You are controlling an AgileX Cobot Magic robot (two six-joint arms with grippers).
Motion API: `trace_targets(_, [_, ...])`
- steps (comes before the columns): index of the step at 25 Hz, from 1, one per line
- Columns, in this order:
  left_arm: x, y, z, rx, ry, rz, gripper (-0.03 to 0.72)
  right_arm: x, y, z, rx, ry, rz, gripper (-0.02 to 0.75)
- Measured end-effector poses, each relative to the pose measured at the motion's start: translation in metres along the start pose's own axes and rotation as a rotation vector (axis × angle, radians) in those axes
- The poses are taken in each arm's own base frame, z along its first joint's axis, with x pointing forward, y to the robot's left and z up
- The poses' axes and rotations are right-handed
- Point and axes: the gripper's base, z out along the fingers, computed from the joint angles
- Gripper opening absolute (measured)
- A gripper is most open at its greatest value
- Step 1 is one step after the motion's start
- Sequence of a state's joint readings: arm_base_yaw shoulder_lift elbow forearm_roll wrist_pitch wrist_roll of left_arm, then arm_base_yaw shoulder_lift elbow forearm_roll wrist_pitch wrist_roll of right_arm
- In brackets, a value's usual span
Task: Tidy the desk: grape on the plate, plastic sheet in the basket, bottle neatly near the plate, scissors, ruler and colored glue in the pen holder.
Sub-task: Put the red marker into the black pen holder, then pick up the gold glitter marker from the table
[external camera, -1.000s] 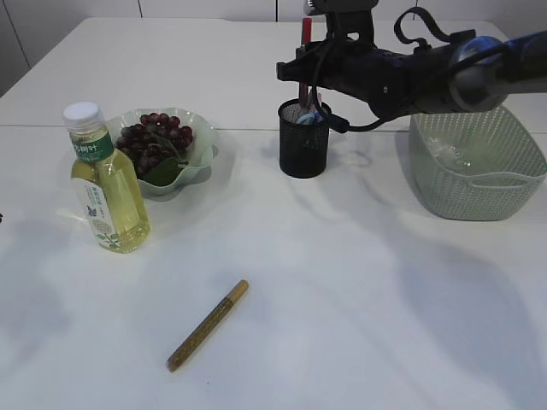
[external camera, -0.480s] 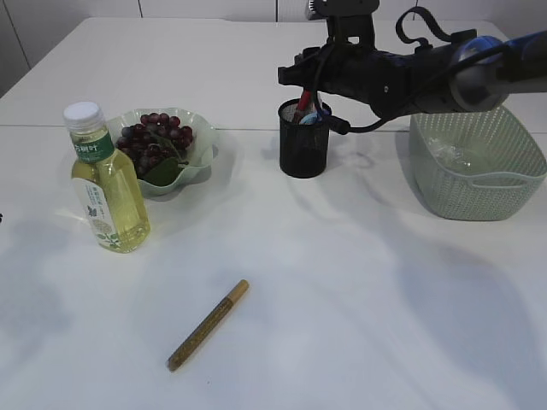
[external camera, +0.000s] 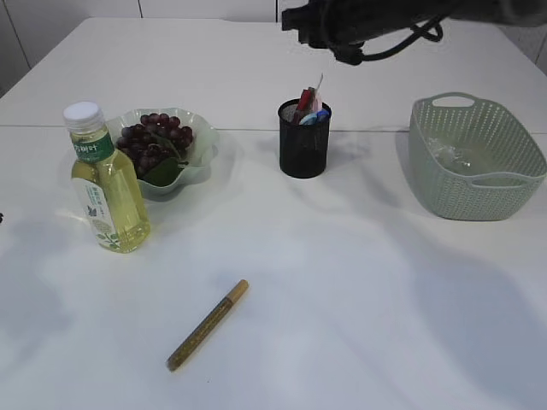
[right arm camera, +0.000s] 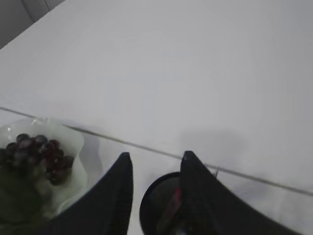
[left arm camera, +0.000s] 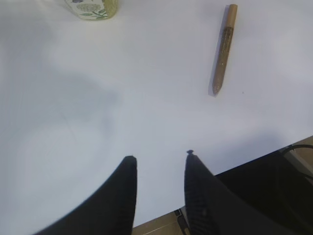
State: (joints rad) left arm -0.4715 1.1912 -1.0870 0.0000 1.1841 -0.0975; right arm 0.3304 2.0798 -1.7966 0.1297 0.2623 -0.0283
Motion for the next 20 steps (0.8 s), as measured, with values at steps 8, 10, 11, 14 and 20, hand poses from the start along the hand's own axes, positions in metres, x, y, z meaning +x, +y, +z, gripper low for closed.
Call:
trace_targets(8, [0.000,-0.004,0.000,0.041,0.002,-0.017,0.243,-0.022,0.015,-0.052,-0.078,0.309,0.118,0.307])
trace_targets(10, [0.000,-0.004,0.000,0.047,0.003,-0.019,0.243,-0.019,0.017,-0.063,-0.087,0.430,0.111,0.334])
trace_targets(11, [0.000,-0.004,0.000,0.049,-0.001,-0.020,0.243,-0.015,0.018,-0.068,-0.090,0.501,0.107,0.342])
trace_targets(14, [-0.001,-0.005,0.000,0.050,-0.014,-0.020,0.243,-0.004,0.017,-0.078,-0.072,0.672,0.099,0.367])
trace_targets(20, [-0.002,-0.005,0.000,0.051,-0.017,-0.021,0.244,-0.001,0.000,-0.081,0.122,0.711,0.066,0.542])
